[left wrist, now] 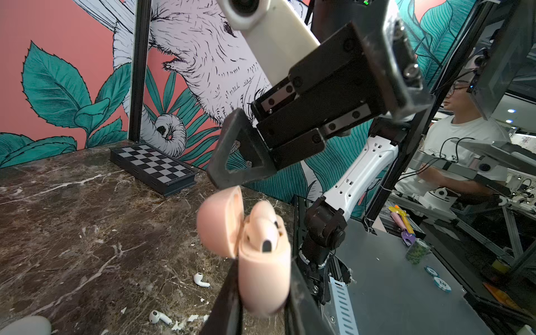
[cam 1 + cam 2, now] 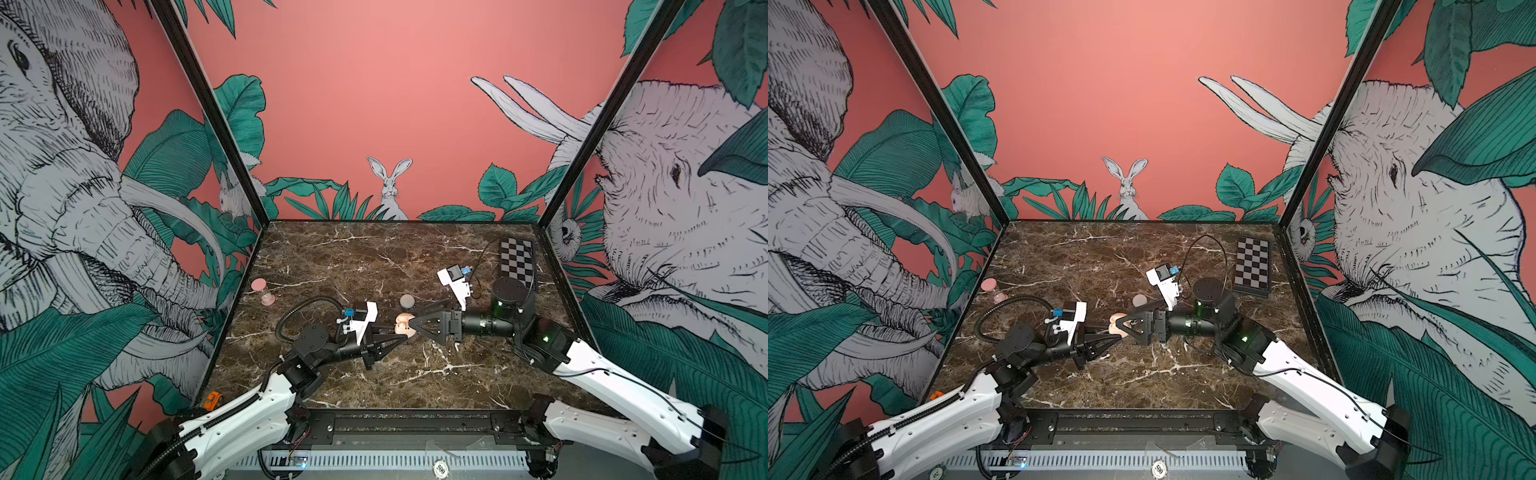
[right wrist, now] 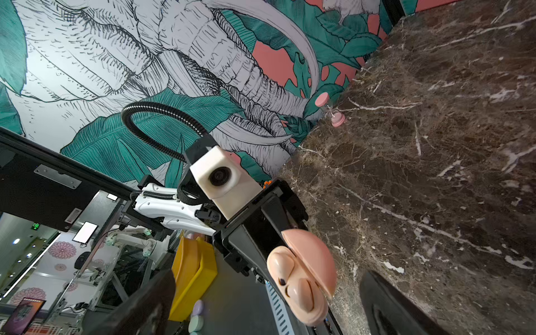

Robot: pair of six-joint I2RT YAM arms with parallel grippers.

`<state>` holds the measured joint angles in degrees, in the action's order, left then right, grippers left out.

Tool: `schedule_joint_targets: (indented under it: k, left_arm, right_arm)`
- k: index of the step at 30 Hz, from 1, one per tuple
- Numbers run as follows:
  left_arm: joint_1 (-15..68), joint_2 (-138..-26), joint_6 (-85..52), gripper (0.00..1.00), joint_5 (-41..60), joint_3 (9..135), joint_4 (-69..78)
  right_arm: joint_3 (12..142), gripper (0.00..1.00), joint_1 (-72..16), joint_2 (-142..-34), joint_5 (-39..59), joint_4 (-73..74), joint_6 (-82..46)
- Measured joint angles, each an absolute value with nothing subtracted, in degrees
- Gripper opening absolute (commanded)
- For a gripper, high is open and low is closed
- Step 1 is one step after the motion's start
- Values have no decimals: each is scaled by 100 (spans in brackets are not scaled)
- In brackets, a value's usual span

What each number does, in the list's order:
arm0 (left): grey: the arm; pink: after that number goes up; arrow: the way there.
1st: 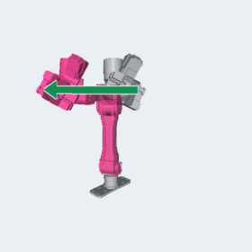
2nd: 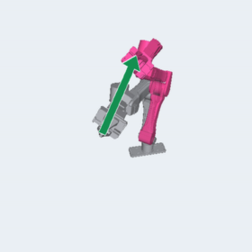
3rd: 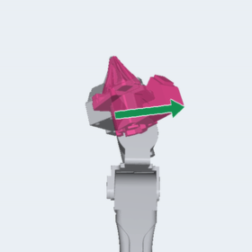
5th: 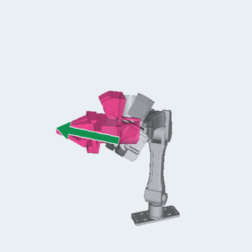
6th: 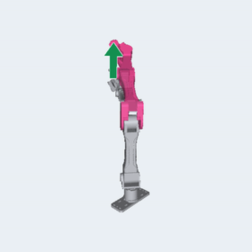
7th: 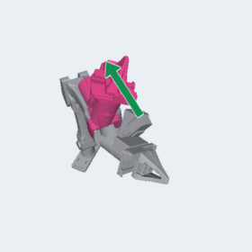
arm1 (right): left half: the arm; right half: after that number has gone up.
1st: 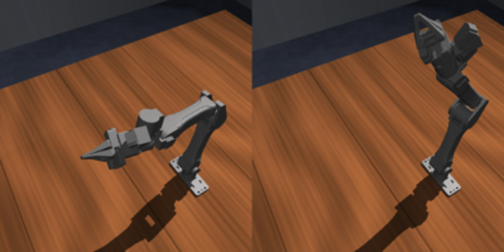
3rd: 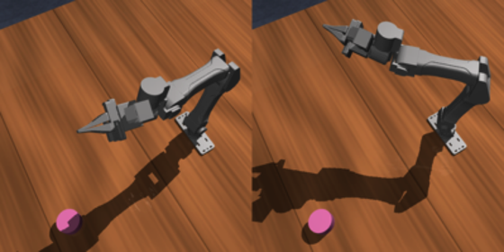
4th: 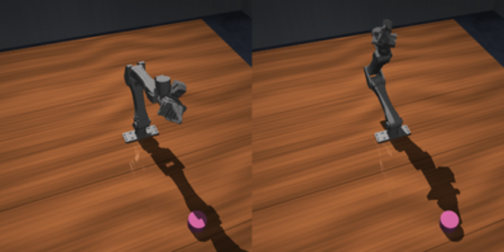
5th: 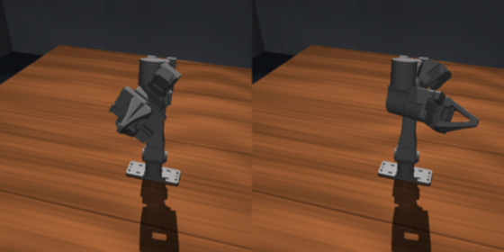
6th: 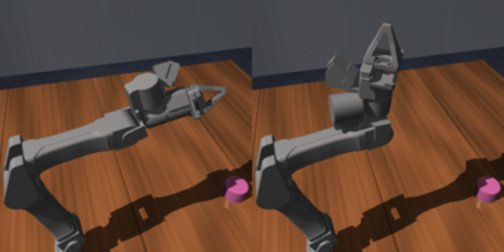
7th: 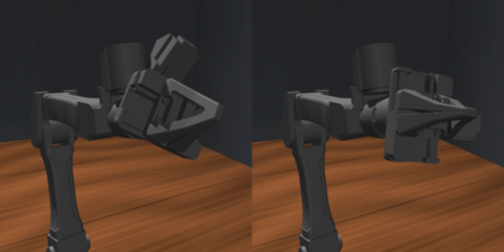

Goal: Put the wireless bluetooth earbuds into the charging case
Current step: 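Push the case lid shut with the right gripper against the left gripper, then lower the closed case with the left gripper while the right gripper draws back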

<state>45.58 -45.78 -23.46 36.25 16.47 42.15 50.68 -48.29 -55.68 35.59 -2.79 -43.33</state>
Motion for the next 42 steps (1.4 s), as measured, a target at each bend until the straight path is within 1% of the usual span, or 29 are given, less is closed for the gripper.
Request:
schedule_joint_targets:
  k: [12, 22, 26, 29, 31, 32, 34, 38, 40, 42]
  left_arm:
    - [4558, -4617, -2401, 0, 3642, 1647, 4322]
    - [4558, -4617, -2403, 0, 3649, 1647, 4366]
    - [4558, -4617, -2401, 0, 3642, 1647, 4355]
    - [4558, -4617, -2401, 0, 3612, 1647, 4331]
    - [4558, -4617, -2399, 0, 3583, 1647, 4298]
    - [4558, -4617, -2399, 0, 3568, 1647, 4296]
    - [4558, -4617, -2397, 0, 3538, 1647, 4272]
    - [4558, -4617, -2436, 0, 3238, 1678, 3988]
    - [4558, -4606, -2565, 0, 2985, 1708, 3750]
    - [4558, -4584, -2757, 0, 2641, 1817, 3304]
  right_arm:
    - [4987, 98, -4821, -5631, 4077, 23, -4525]
    - [4987, 98, -4799, -5642, 4294, 23, -4547]
    - [4987, 98, -4797, -5470, 4403, 30, -4543]
    - [4989, 98, -4797, -5227, 4615, 130, -4560]
    - [5070, 98, -4801, -4967, 4574, -56, -4379]
    - [5166, 98, -4801, -4836, 4418, -287, -4233]
    - [5404, 98, -4799, -4497, 3795, -770, -3916]
    - [5793, 98, -4799, -3931, 1975, -1645, -3522]
    - [5927, 98, -4797, -3924, 1219, -1977, -3424]
    - [5905, 98, -4794, -4060, 703, -2244, -3400]
